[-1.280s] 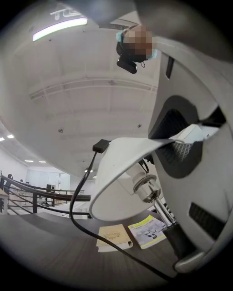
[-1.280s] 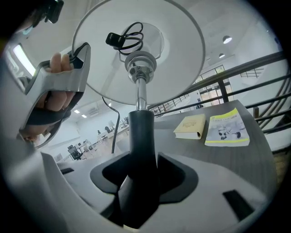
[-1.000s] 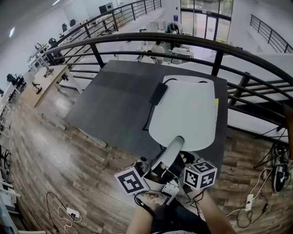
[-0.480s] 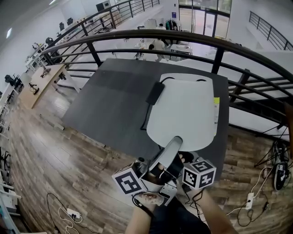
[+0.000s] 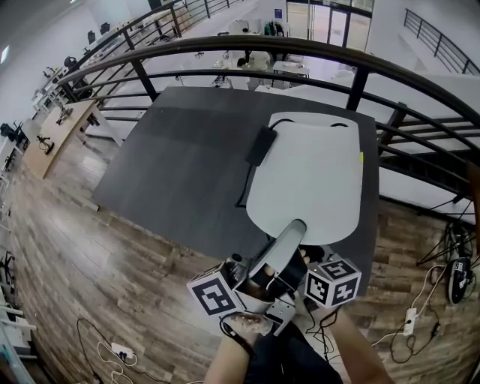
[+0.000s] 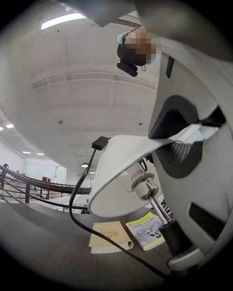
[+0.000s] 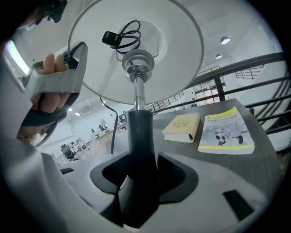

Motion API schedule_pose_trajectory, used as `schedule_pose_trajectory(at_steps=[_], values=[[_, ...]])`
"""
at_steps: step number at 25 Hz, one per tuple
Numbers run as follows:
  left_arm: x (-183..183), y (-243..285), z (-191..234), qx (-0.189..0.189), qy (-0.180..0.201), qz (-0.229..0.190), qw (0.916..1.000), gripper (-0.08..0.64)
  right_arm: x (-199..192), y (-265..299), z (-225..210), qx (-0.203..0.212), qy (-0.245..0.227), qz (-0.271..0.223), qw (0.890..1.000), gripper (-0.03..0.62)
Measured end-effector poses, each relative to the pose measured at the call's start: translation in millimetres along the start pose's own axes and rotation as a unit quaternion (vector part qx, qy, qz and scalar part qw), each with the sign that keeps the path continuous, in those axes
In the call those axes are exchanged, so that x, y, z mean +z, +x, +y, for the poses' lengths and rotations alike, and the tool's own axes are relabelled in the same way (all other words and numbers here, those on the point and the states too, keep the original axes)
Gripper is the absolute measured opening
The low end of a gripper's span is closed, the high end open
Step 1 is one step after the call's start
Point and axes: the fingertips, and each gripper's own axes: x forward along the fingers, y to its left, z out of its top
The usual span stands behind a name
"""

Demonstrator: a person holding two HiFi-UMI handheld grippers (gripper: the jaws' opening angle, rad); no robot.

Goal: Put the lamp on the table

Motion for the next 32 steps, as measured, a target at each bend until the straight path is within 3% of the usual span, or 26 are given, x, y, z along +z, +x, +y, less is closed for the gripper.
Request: schedule_pose_trajectory(at_steps=[32], values=[[27,27,86,-0.001,-0.05,0.046,0.9977,0.028,19,64,-74,-0.07,0.02,-0.024,0.997,0.206]])
